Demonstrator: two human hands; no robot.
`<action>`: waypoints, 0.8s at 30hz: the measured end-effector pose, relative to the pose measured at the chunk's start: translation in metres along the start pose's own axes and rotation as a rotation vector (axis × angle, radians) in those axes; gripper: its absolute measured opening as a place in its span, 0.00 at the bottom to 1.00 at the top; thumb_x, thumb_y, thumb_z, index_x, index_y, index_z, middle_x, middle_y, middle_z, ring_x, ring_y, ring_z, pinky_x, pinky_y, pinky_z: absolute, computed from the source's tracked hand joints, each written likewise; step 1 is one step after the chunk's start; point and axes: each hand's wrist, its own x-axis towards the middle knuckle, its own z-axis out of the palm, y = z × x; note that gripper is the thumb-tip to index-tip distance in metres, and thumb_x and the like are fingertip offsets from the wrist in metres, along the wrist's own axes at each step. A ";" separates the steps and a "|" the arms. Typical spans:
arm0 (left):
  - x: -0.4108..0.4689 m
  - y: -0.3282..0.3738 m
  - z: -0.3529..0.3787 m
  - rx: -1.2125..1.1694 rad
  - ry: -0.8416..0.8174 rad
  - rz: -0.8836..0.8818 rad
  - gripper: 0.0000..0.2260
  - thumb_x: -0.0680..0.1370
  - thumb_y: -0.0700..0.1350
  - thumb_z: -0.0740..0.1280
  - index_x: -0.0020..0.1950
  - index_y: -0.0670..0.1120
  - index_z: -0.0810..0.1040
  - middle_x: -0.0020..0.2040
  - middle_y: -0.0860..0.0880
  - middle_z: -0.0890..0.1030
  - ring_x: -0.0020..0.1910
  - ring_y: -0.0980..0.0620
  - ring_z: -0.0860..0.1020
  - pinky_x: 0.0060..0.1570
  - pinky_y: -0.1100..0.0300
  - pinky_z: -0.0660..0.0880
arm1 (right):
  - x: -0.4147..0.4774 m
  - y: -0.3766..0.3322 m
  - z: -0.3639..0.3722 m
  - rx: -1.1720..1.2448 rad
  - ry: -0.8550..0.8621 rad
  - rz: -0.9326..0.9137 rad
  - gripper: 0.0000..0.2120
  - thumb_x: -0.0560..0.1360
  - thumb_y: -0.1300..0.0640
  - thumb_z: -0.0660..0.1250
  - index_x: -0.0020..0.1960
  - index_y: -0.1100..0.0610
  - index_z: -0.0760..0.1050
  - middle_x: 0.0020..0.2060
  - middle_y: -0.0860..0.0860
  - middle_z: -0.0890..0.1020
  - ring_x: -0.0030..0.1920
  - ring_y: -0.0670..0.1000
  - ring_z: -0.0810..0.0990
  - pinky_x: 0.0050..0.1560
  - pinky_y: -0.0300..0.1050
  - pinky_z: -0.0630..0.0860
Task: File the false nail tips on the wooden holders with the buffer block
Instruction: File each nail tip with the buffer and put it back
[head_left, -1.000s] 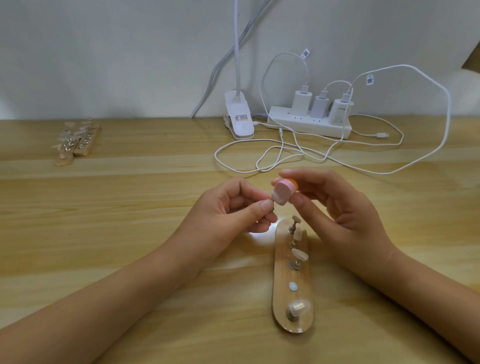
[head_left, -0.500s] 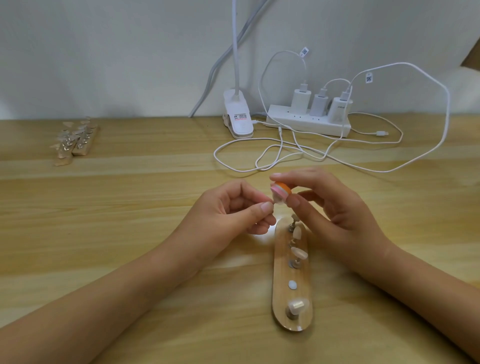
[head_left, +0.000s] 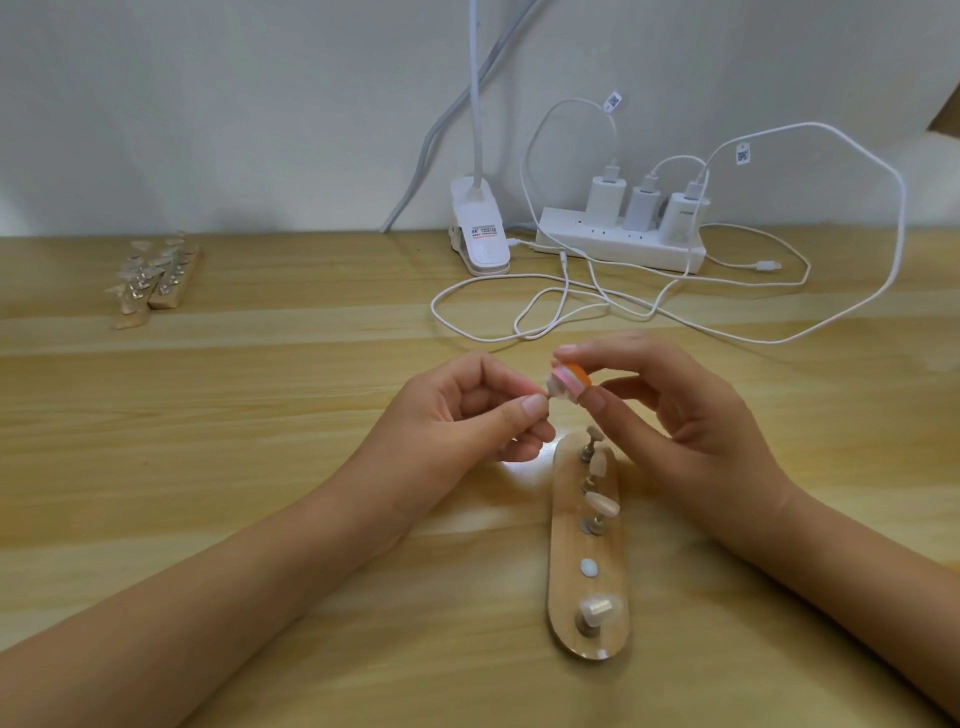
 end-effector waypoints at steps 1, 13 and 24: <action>0.000 0.000 0.000 -0.001 0.000 0.001 0.05 0.70 0.41 0.69 0.44 0.42 0.77 0.35 0.46 0.83 0.35 0.55 0.81 0.37 0.67 0.77 | 0.000 0.000 0.000 -0.007 0.004 -0.023 0.11 0.80 0.57 0.65 0.62 0.49 0.77 0.55 0.47 0.81 0.58 0.55 0.80 0.53 0.51 0.80; 0.001 -0.001 -0.001 -0.004 0.040 -0.010 0.06 0.70 0.43 0.70 0.44 0.43 0.78 0.36 0.46 0.83 0.34 0.54 0.81 0.38 0.66 0.77 | 0.001 0.001 0.000 -0.055 -0.003 -0.081 0.12 0.80 0.60 0.65 0.61 0.50 0.77 0.56 0.48 0.79 0.58 0.55 0.79 0.54 0.47 0.78; 0.001 -0.002 -0.003 0.022 0.049 -0.001 0.10 0.70 0.44 0.70 0.49 0.41 0.80 0.35 0.48 0.82 0.33 0.56 0.79 0.37 0.67 0.75 | 0.001 0.002 -0.002 -0.196 -0.004 -0.127 0.12 0.78 0.64 0.67 0.60 0.56 0.77 0.53 0.53 0.77 0.51 0.53 0.79 0.56 0.48 0.75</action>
